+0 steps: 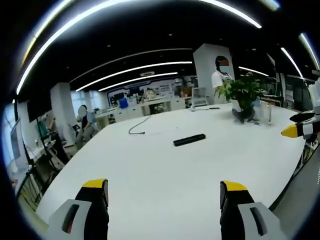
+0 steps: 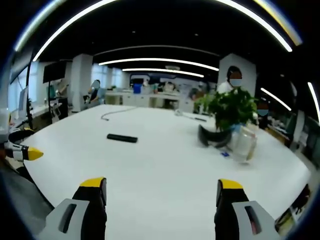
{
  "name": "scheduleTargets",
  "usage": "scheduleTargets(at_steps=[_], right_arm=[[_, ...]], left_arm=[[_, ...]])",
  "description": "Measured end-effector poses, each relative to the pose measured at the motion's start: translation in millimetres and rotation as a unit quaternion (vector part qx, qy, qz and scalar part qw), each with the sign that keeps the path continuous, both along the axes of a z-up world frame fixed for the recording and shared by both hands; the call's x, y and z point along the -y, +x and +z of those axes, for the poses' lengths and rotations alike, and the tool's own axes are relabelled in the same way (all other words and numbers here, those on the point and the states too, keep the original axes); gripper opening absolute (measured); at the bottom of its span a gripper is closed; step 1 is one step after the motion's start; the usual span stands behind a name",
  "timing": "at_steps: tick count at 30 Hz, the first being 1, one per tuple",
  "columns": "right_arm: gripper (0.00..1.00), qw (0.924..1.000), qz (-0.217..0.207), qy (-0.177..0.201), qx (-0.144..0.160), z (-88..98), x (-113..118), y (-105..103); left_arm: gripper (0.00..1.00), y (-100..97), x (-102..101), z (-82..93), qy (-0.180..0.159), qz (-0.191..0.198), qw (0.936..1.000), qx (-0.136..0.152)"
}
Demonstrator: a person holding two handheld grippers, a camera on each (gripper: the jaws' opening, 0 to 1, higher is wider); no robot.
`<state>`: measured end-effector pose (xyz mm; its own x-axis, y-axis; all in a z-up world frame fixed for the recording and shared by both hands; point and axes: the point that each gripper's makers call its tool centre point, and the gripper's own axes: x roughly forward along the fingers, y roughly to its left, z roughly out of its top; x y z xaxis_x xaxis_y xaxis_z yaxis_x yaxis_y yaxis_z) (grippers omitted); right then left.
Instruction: Press the specified remote control buttons in sequence, fully releasing each button before pressing the next.
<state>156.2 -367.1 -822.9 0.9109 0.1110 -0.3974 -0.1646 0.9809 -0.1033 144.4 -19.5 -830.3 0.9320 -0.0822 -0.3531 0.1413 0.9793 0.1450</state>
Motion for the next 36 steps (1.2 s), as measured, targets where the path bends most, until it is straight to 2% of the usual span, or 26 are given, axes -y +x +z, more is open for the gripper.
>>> scheduleTargets(at_steps=[36], right_arm=[[0.90,1.0000,0.002,0.002,0.001,0.4,-0.8,-0.3]], left_arm=[[0.96,0.1,3.1,0.2,-0.004,-0.004,1.0000,0.000]])
